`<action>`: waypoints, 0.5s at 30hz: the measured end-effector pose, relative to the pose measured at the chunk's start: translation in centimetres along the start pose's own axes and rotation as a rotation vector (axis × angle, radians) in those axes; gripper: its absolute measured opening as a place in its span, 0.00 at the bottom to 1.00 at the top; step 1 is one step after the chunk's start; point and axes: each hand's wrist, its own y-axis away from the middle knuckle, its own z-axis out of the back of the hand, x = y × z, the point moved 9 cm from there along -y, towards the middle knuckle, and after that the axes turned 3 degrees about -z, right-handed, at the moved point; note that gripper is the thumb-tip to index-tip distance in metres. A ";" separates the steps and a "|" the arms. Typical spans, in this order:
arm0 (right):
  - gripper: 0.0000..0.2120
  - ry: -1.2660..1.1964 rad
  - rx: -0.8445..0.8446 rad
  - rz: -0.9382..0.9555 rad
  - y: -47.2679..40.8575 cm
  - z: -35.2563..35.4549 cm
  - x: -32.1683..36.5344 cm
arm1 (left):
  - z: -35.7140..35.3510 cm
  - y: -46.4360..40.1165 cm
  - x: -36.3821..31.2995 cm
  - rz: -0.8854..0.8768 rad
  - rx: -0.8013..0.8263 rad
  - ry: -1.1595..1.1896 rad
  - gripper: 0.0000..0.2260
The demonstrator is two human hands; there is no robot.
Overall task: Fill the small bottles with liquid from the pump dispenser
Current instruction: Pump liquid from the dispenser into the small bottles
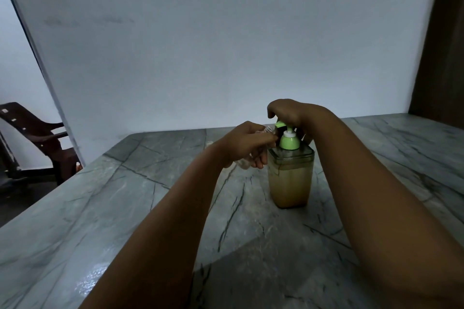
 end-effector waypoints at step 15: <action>0.06 -0.053 -0.076 0.043 -1.5 0.0 0.2 | -0.3 0.2 0.0 0.016 0.029 -0.006 0.07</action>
